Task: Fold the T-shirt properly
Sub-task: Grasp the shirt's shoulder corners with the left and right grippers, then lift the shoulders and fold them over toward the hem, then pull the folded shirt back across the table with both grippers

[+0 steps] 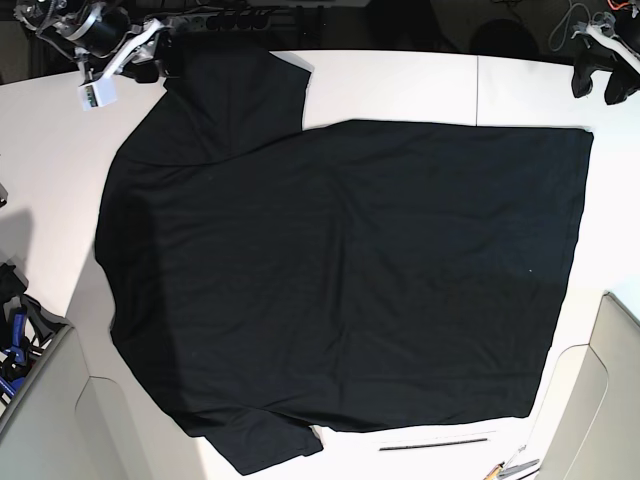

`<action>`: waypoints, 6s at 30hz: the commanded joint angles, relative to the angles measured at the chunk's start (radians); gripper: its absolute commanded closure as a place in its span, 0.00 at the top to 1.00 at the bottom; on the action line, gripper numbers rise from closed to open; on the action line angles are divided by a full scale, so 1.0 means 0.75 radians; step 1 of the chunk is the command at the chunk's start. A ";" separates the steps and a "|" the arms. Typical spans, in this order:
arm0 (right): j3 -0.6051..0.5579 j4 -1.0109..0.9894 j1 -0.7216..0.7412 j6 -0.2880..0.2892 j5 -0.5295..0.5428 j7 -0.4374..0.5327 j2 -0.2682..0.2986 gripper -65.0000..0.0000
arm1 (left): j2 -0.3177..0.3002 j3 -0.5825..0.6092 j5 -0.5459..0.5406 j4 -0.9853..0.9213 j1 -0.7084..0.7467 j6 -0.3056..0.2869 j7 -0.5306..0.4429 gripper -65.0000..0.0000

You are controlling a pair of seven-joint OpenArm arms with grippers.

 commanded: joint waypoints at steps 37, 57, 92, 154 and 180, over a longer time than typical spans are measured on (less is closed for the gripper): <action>-0.063 0.012 0.044 0.014 -0.058 0.065 -0.022 0.44 | -0.236 0.233 0.123 -0.518 -0.426 0.055 -0.050 0.63; -0.063 0.012 0.043 0.014 -0.052 0.050 -0.022 0.44 | -0.247 0.283 0.013 -0.727 -0.520 0.045 -0.045 0.63; 0.020 0.158 0.045 0.065 0.156 -0.044 -0.022 0.00 | -0.243 0.269 0.052 -0.611 -0.520 -0.032 -0.146 0.00; 0.305 -0.636 1.264 0.083 -0.108 -0.113 -0.017 0.58 | -0.243 0.400 0.240 -1.047 -1.359 0.002 -0.074 0.41; 0.484 -0.814 0.985 0.064 0.054 0.017 -0.025 0.58 | -0.098 0.244 0.063 -1.126 -1.138 0.021 -0.157 0.61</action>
